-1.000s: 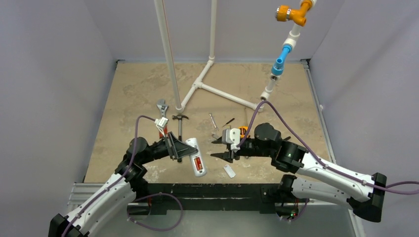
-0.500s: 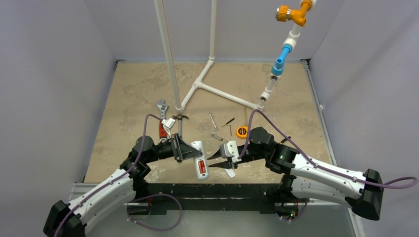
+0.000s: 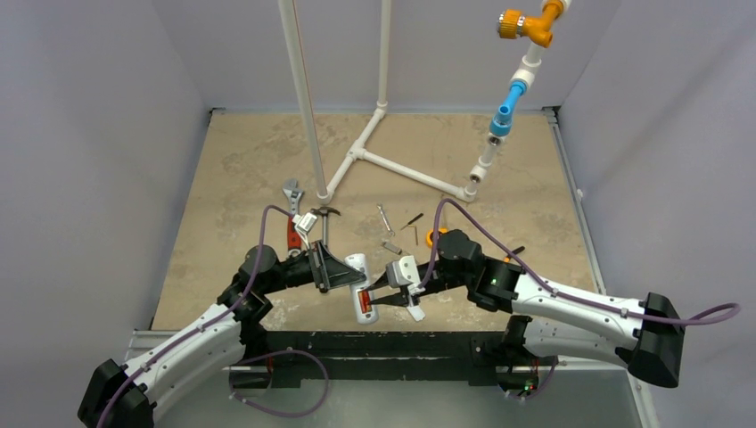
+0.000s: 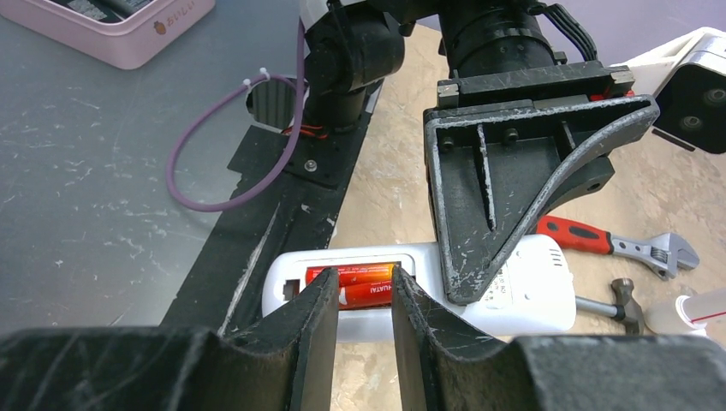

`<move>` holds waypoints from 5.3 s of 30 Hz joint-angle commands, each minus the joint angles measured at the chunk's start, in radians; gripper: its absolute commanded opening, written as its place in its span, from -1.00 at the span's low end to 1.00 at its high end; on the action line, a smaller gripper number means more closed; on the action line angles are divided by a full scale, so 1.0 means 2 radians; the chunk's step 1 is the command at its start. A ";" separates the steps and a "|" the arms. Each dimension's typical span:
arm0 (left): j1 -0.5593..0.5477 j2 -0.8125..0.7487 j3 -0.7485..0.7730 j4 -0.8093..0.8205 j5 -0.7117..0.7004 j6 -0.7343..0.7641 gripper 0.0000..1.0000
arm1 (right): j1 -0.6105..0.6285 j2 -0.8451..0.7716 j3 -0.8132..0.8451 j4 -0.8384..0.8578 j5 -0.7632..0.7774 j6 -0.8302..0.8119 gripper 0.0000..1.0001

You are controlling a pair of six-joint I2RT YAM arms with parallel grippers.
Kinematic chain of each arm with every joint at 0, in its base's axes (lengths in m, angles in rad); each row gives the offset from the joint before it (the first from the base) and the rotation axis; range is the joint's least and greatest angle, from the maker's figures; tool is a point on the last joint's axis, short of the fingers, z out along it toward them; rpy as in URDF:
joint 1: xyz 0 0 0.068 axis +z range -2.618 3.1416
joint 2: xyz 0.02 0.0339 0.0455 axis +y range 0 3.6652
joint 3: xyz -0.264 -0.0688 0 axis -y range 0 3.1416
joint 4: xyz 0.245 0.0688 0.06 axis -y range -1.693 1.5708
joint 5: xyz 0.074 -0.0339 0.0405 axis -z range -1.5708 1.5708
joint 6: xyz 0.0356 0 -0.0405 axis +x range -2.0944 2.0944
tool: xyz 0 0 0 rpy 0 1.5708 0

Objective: Load the batteries into the remote control

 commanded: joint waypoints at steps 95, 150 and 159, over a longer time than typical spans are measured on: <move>-0.006 -0.004 0.015 0.030 0.000 0.010 -1.00 | 0.062 -0.001 0.055 0.017 0.082 -0.001 -0.14; -0.006 -0.007 0.018 0.037 -0.002 0.000 -1.00 | 0.048 0.000 -0.010 -0.040 0.105 -0.032 -0.91; -0.006 -0.013 0.014 0.049 -0.011 -0.012 -1.00 | 0.048 0.005 -0.026 -0.033 0.100 -0.013 -0.95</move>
